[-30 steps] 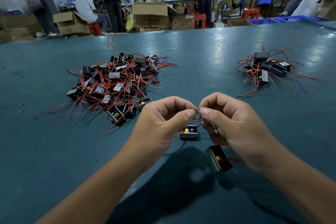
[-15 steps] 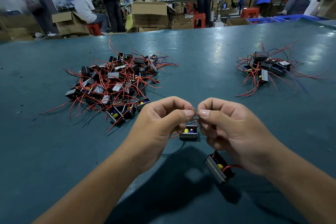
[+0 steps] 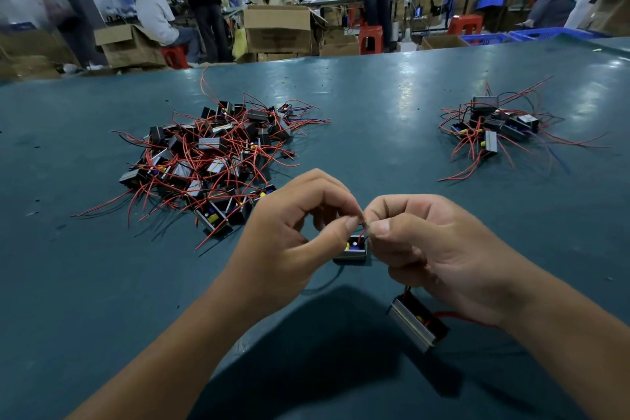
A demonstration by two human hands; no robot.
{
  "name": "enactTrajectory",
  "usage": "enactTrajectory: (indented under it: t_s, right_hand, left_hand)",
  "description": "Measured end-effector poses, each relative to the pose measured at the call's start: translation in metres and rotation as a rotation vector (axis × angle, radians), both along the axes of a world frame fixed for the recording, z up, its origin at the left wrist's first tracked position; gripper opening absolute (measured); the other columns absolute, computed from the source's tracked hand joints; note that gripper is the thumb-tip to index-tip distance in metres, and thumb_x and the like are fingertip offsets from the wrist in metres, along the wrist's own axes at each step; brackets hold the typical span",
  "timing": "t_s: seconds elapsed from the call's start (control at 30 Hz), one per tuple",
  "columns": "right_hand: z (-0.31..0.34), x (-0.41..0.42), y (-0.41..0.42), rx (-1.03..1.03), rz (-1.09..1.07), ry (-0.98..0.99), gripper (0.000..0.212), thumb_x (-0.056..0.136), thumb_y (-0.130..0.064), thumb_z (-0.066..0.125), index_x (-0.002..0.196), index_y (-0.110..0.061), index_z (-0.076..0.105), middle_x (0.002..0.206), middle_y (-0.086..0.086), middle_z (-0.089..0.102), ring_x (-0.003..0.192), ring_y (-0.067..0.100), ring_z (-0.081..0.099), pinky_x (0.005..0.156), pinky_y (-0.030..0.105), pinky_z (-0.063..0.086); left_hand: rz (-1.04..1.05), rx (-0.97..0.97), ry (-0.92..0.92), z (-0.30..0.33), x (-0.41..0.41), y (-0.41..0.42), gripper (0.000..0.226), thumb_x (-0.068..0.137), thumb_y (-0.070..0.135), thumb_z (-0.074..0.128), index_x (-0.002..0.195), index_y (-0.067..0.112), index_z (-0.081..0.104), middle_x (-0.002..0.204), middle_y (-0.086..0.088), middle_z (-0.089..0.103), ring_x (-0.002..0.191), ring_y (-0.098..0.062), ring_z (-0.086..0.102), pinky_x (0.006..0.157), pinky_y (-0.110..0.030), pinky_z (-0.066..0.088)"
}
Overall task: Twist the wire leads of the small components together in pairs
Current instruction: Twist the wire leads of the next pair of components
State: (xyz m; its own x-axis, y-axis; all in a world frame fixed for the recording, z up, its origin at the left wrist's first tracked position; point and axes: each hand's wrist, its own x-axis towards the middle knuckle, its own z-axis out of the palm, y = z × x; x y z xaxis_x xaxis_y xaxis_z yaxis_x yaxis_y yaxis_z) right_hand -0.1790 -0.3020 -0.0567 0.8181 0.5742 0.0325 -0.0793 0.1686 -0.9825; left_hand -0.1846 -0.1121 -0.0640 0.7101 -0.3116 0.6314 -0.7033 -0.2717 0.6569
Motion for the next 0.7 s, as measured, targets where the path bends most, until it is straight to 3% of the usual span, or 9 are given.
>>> enactTrajectory:
  t_s: [0.13, 0.27, 0.33, 0.43, 0.57, 0.7]
  right_hand:
    - [-0.001, -0.003, 0.002, -0.13, -0.029, -0.163, 0.01, 0.079, -0.016, 0.059, 0.069, -0.019, 0.061, 0.056, -0.003, 0.035, 0.048, 0.009, 0.025, 0.043, 0.021, 0.019]
    - [-0.002, -0.003, 0.002, -0.164, -0.096, -0.345, 0.011, 0.085, -0.015, 0.06, 0.074, -0.016, 0.06, 0.055, -0.012, 0.047, 0.046, 0.001, 0.035, 0.046, 0.012, 0.029]
    - [-0.004, -0.002, 0.002, -0.279, -0.172, -0.517, 0.008, 0.085, -0.017, 0.061, 0.078, -0.016, 0.061, 0.055, -0.007, 0.049, 0.049, -0.001, 0.039, 0.049, 0.008, 0.032]
    - [-0.008, -0.001, 0.002, -0.453, -0.248, -0.707, 0.008, 0.085, -0.021, 0.061, 0.077, -0.021, 0.06, 0.055, -0.007, 0.045, 0.049, 0.003, 0.036, 0.049, 0.01, 0.03]
    - [-0.011, 0.0, 0.002, -0.498, -0.252, -0.769, 0.009, 0.085, -0.021, 0.061, 0.077, -0.022, 0.059, 0.053, -0.013, 0.042, 0.049, 0.004, 0.036, 0.049, 0.009, 0.028]
    - [-0.014, 0.002, 0.002, -0.503, -0.247, -0.744, 0.009, 0.085, -0.024, 0.062, 0.076, -0.024, 0.059, 0.053, -0.012, 0.041, 0.049, 0.004, 0.034, 0.048, 0.012, 0.028]
  left_hand:
    - [0.139, 0.0, -0.13, 0.005, 0.004, 0.009, 0.006, 0.088, 0.009, 0.059, 0.086, 0.009, 0.065, 0.085, -0.001, 0.061, 0.077, -0.02, 0.057, 0.069, -0.025, 0.045]
    - [0.121, -0.148, 0.141, 0.011, 0.006, 0.015, 0.013, 0.085, 0.024, 0.058, 0.085, 0.016, 0.067, 0.074, 0.003, 0.062, 0.066, -0.016, 0.053, 0.06, -0.028, 0.041]
    - [0.087, -0.029, 0.212, 0.009, 0.006, 0.016, 0.022, 0.087, 0.031, 0.054, 0.084, 0.017, 0.07, 0.076, 0.005, 0.067, 0.068, -0.011, 0.057, 0.063, -0.023, 0.044]
    - [0.1, 0.2, 0.206, 0.006, 0.006, 0.015, 0.026, 0.09, 0.041, 0.055, 0.084, 0.022, 0.07, 0.078, 0.003, 0.066, 0.069, -0.015, 0.058, 0.064, -0.029, 0.044]
    - [0.081, 0.277, 0.229, 0.003, 0.006, 0.015, 0.015, 0.091, 0.033, 0.063, 0.083, 0.022, 0.07, 0.075, 0.005, 0.065, 0.066, -0.006, 0.053, 0.062, -0.019, 0.038]
    - [0.049, 0.262, 0.256, 0.005, 0.005, 0.017, 0.013, 0.09, 0.035, 0.064, 0.083, 0.026, 0.067, 0.075, 0.002, 0.064, 0.063, -0.023, 0.049, 0.06, -0.034, 0.04]
